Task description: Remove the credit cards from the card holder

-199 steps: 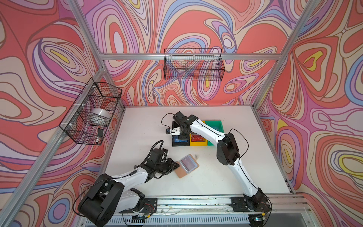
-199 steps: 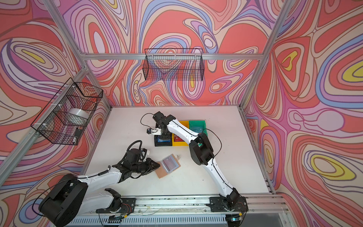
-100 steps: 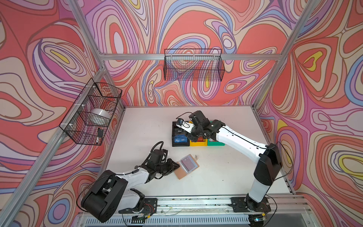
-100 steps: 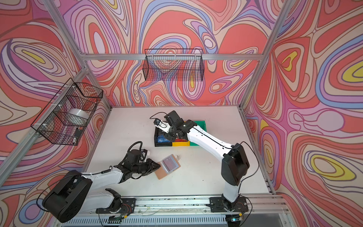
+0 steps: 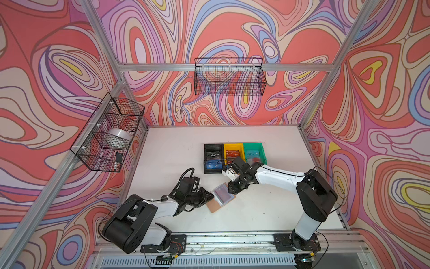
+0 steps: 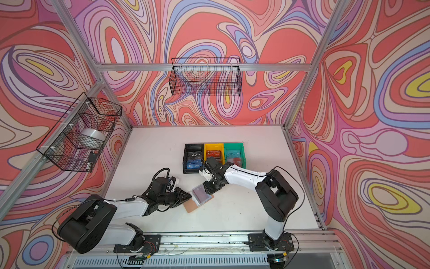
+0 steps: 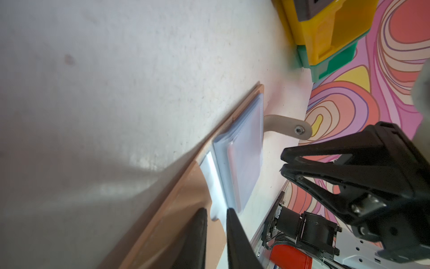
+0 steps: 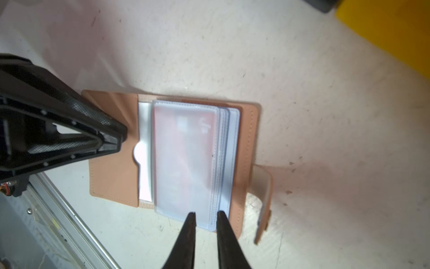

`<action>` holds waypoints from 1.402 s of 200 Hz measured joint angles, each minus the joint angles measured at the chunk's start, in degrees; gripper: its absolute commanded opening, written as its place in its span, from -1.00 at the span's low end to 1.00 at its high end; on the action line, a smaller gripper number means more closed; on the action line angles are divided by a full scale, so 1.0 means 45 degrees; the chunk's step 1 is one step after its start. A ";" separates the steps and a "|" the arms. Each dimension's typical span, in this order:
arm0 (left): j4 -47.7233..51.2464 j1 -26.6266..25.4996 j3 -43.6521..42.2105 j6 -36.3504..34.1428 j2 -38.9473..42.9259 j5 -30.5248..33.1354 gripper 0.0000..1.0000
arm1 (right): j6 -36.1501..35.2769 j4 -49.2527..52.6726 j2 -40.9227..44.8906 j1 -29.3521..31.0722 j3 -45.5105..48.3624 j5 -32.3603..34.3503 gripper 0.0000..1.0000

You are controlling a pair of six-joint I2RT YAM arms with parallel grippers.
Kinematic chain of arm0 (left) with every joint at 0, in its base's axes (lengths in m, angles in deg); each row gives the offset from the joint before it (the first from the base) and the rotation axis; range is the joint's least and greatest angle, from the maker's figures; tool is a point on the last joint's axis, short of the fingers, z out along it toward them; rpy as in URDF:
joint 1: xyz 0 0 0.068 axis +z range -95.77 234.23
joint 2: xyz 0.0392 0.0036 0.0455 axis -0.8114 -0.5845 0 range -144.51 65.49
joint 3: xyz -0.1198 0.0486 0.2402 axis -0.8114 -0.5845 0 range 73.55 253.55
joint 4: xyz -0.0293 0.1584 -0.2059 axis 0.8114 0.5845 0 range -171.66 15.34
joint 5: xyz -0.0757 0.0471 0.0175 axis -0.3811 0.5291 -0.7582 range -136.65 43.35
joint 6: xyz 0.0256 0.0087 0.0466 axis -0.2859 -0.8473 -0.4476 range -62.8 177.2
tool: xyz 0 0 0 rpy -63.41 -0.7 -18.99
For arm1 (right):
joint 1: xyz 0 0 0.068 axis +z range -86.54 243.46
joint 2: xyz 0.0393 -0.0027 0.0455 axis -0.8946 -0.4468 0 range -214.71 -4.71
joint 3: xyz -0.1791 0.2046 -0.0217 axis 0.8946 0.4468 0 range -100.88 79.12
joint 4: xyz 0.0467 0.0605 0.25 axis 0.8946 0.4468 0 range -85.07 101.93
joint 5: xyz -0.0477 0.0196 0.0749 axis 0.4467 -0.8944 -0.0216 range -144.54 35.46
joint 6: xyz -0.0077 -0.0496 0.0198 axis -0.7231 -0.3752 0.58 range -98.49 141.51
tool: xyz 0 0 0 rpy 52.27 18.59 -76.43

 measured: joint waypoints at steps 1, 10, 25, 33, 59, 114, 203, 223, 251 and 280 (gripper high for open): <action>0.0005 0.0000 -0.0005 0.0000 0.0015 0.0000 -0.59 | 0.0024 -0.0010 0.0005 0.0000 0.0000 -0.0010 -0.68; 0.0039 0.0000 -0.0024 0.0000 0.0107 0.0015 -0.59 | 0.0185 -0.0209 -0.0053 0.0000 0.0000 -0.0097 -0.69; 0.0049 0.0000 -0.0024 -0.0010 0.0253 0.0034 -0.60 | 0.0374 -0.0457 -0.0340 0.0000 0.0000 -0.0209 -0.71; 0.0068 0.0000 -0.0024 -0.0010 0.0330 0.0039 -0.59 | 0.0437 -0.0525 -0.0554 0.0000 0.0000 -0.0228 -0.72; 0.0199 0.0000 -0.0053 -0.0015 0.0568 0.0126 -0.60 | 0.0588 -0.0631 -0.1054 -0.0010 -0.0010 -0.0228 -0.73; 0.0758 0.0000 -0.0083 -0.0107 0.0865 0.0262 -0.61 | 0.0617 -0.0661 -0.1073 -0.0049 -0.0194 0.0219 -0.76; 0.0899 0.0000 -0.0301 -0.0170 0.0947 0.0476 -0.61 | 0.0539 -0.0481 -0.1399 -0.0131 -0.0466 0.0248 -0.85; 0.0894 0.0000 -0.0340 -0.0199 0.0947 0.0520 -0.61 | 0.0544 -0.0544 -0.1443 -0.0092 -0.0491 0.0185 -0.86; 0.0874 0.0000 -0.0364 -0.0209 0.0884 0.0520 -0.61 | 0.0593 -0.0607 -0.1452 -0.0049 -0.0491 0.0180 -0.87; 0.0665 0.0000 -0.0364 -0.0209 0.0661 0.0500 -0.62 | 0.0602 -0.0646 -0.1452 -0.0024 -0.0491 0.0175 -0.87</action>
